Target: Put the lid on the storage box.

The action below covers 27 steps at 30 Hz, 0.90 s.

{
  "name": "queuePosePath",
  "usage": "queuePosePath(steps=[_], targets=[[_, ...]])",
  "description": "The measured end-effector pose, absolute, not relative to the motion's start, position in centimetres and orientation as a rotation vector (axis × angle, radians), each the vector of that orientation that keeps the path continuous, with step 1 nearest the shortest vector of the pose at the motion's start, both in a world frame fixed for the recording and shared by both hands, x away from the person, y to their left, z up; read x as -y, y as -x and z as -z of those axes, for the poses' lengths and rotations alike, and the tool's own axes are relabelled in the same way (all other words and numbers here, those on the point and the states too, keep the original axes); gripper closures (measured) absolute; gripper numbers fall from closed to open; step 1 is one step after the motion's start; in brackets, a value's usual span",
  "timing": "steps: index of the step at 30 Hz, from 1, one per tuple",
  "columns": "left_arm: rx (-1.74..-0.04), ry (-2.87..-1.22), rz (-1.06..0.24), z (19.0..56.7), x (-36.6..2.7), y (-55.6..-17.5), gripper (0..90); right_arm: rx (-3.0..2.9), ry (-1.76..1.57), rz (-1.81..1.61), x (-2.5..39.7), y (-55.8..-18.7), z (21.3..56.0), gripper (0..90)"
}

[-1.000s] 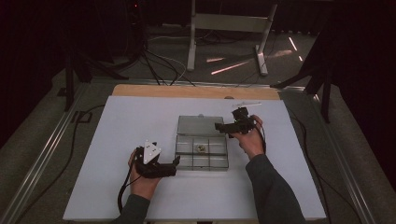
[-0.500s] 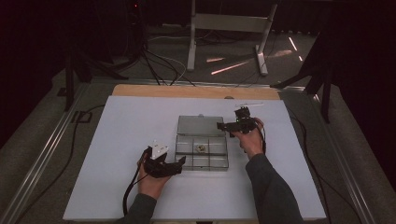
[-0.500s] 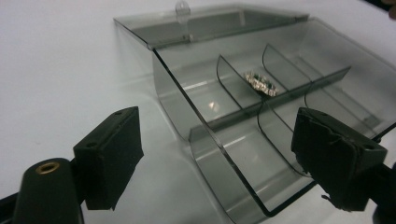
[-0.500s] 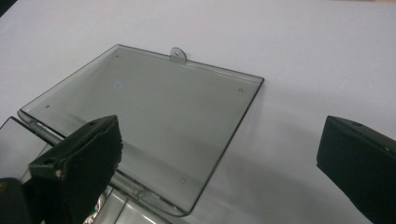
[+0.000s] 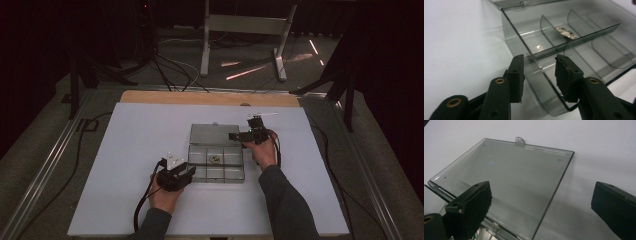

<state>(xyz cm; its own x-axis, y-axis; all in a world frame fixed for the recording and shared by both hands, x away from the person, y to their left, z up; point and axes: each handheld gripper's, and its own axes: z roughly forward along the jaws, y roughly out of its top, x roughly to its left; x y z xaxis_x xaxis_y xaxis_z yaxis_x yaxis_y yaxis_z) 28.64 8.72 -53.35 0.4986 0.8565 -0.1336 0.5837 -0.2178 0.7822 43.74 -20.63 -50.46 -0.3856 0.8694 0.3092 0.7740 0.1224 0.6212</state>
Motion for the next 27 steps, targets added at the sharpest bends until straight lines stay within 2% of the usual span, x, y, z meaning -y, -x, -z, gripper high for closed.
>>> queuePosePath(steps=[7, 8, 17, 27], targets=[[-1.196, -1.916, -0.414, 53.4, -8.7, -28.7, 64.7, -2.265, -1.698, -1.103, 20.3, -43.9, 51.0, 8.7], [-1.197, -1.917, -0.415, 53.4, -8.7, -28.7, 64.8, -2.269, -1.721, -1.109, 20.3, -44.0, 51.1, 14.3], [-1.197, -1.917, -0.417, 53.4, -8.7, -28.7, 65.1, -2.307, -1.779, -1.151, 20.2, -44.3, 51.7, 30.7], [-1.200, -1.916, -0.416, 53.4, -8.7, -28.7, 65.0, -2.333, -1.864, -1.241, 20.6, -44.7, 52.2, 35.0]])
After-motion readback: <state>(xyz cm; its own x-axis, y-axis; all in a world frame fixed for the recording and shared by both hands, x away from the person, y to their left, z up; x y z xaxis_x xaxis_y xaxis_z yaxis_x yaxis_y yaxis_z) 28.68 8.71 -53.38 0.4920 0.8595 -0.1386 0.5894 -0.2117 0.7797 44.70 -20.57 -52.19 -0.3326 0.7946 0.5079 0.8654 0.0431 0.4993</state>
